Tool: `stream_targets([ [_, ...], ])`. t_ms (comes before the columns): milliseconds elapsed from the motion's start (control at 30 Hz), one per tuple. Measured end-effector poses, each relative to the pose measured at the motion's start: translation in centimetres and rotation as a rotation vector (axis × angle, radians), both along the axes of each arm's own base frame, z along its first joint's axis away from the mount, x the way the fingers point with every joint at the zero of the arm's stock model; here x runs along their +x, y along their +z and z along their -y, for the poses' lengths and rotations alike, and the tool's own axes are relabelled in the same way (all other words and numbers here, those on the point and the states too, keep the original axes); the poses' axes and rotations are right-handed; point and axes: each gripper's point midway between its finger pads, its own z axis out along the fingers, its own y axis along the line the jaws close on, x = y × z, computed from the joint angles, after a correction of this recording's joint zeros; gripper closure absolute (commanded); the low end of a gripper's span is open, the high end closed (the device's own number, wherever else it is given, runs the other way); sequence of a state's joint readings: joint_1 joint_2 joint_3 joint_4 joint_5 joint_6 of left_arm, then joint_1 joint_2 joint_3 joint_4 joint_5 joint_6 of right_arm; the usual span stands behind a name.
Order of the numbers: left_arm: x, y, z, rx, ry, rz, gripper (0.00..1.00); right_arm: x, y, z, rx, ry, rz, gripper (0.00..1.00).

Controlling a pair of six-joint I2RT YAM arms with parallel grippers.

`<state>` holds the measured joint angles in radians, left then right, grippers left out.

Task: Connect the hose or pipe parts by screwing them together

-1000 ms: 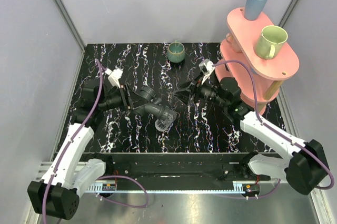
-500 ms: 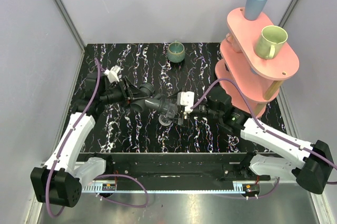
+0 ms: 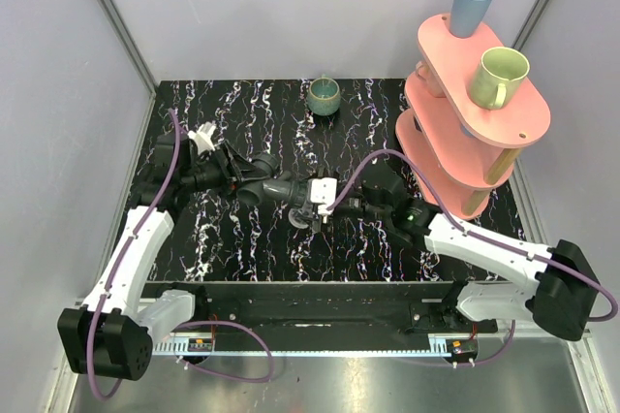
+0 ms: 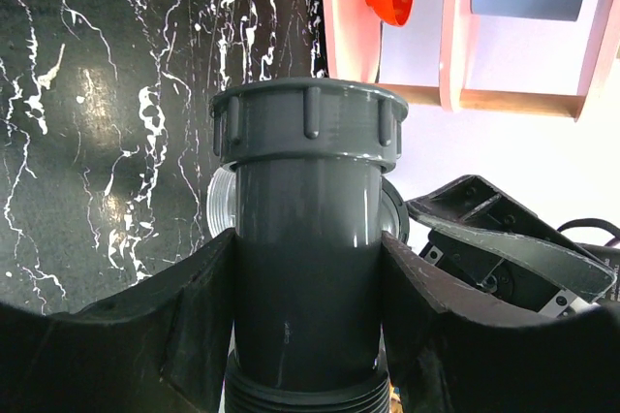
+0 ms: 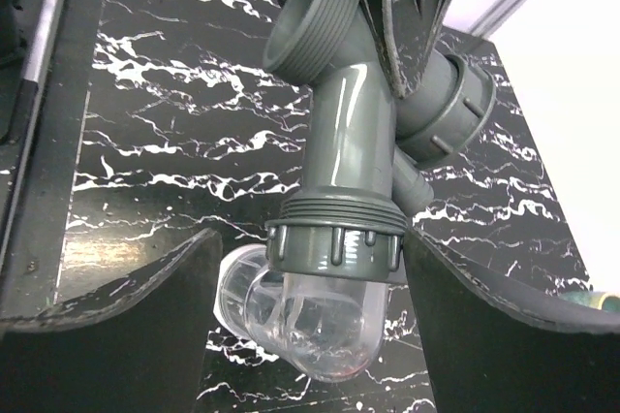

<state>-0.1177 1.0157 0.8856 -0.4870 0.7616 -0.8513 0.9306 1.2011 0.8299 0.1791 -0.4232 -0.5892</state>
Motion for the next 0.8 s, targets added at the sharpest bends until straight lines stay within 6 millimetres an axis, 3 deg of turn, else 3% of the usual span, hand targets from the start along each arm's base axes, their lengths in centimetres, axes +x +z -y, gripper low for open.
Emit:
stream_targets([
  [200, -0.1, -0.7, -0.2, 0.005, 0.009, -0.019, 1.00, 1.2, -1.5, -0.4, -0.027, -0.044, -0.009, 0.19],
  [467, -1.1, 0.2, 0.6, -0.037, -0.040, -0.016, 1.00, 1.4, -3.2, -0.8, -0.056, -0.050, -0.037, 0.21],
  [533, -1.2, 0.4, 0.7, -0.042, -0.048, -0.011, 1.00, 1.4, -3.2, -0.9, -0.047, -0.052, -0.044, 0.29],
  [567, -1.3, 0.4, 0.7, -0.044, -0.051, -0.002, 1.00, 1.4, -3.1, -1.0, -0.038, -0.055, -0.047, 0.40],
  [667, -1.4, 0.5, 0.7, -0.055, -0.057, 0.035, 1.00, 1.4, -2.7, -1.2, 0.005, -0.069, -0.090, 0.60],
  [800, -1.4, 0.3, 0.8, -0.067, -0.082, 0.194, 1.00, 0.8, -3.3, -1.5, 0.050, -0.088, -0.236, 0.72],
])
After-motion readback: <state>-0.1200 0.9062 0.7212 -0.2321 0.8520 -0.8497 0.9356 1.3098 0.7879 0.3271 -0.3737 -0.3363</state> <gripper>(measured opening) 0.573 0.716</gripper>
